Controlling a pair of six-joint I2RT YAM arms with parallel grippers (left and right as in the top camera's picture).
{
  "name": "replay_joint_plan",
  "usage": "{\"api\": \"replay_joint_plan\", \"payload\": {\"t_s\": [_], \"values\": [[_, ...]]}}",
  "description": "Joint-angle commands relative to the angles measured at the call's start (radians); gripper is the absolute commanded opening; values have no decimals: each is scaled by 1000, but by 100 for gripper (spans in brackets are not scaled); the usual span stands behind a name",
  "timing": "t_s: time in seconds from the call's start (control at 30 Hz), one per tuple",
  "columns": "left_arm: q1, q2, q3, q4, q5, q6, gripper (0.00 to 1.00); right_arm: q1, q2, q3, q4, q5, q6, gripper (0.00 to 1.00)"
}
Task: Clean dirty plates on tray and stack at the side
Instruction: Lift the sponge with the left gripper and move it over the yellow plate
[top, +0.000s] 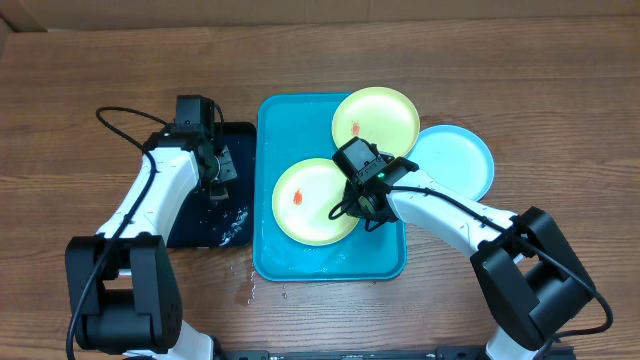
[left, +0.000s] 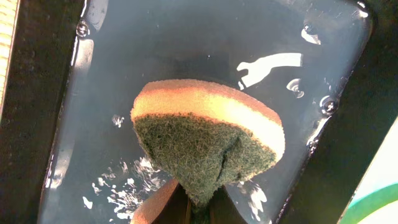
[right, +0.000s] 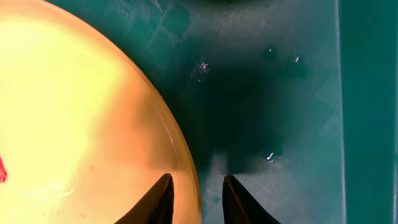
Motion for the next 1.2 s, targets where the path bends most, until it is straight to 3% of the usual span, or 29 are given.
{"api": "replay_joint_plan", "payload": {"t_s": [0.0,0.3,0.5,0.63,0.7,0.9,1.07,1.17], "values": [[5,5,-14,4,-3,26,4,5,-9,-10,4,14,4,28],[5,11,-189,209,-6,26,5,5,-9,-10,9,15,4,29],[5,31,-242,284,-29,25,6,5,-9,-10,17,15,4,43],[5,61,-242,286,-29,26,6,5,-9,-10,18,15,4,41],[5,63,-237,270,-27,26,4,5,-9,-10,18,15,4,29],[5,24,-109,92,-28,26,4,5,-9,-10,18,15,4,13],[5,-4,24,-60,2,26,4,5,-9,-10,18,15,4,12],[5,-5,41,-93,5,26,4,5,-9,-10,18,15,4,25]]}}
